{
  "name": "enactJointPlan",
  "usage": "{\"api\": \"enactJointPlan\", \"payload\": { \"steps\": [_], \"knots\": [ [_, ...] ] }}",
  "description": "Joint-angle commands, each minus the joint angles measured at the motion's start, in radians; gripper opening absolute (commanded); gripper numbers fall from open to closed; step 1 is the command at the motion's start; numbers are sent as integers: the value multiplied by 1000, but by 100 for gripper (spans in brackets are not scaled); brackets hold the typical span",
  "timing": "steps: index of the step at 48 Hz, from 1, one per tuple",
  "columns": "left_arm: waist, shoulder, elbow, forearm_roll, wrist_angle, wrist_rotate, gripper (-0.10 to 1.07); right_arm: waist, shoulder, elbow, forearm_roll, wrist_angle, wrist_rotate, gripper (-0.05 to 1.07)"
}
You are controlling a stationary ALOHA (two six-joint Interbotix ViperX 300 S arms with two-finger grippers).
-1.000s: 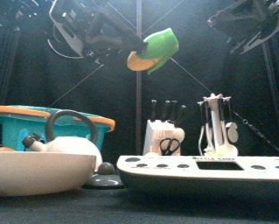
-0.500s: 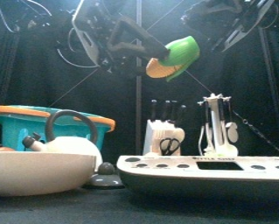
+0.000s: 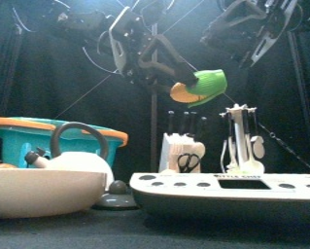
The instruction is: Grab corn and peel off one leaf
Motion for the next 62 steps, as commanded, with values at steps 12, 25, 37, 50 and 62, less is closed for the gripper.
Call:
{"api": "enactJointPlan", "payload": {
  "steps": [12, 25, 37, 50, 62],
  "knots": [
    [8, 3, -57, -2, 55, 0, 69, -69, -5, -5, 8, 32, 0, 73],
    [9, 6, -58, 2, 55, 0, 56, -106, 25, -8, 9, 87, 0, 77],
    [12, 12, -61, -2, 55, -2, 55, -118, 38, -29, 11, 130, 2, 77],
    [17, 23, -74, -2, 55, 0, 55, -118, 89, -61, 5, 172, 0, 77],
    [20, 28, -74, -2, 55, 0, 55, -120, 109, -67, 5, 175, 0, 77]
  ]
}}
